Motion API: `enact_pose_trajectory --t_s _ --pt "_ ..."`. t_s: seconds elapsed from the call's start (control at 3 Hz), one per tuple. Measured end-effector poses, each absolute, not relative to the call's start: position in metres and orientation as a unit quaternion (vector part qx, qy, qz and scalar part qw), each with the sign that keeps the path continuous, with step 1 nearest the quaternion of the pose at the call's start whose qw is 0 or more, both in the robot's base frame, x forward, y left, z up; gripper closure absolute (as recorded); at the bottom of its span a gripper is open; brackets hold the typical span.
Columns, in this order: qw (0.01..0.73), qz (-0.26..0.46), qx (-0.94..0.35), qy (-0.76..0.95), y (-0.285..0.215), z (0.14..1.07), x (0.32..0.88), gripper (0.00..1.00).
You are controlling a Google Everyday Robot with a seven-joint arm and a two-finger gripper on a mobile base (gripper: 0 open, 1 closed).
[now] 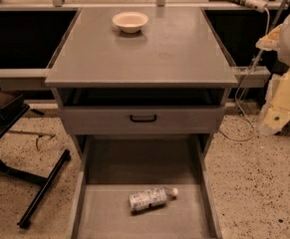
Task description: Pick blue plastic bottle from middle drawer and place on counter
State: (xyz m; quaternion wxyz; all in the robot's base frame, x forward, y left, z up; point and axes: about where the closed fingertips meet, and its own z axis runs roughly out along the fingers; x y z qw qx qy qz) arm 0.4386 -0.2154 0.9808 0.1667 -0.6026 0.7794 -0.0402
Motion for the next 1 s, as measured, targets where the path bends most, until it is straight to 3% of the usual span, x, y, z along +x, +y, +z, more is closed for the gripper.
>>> enact_pose_trajectory --t_s 0.67,1.0 --pt "0.179 -0.026 -0.598 0.781 -0.214 0.960 0.438 0.00" --pt "0.206 0.028 -0.586 0.783 -0.201 0.896 0.431 0.00"
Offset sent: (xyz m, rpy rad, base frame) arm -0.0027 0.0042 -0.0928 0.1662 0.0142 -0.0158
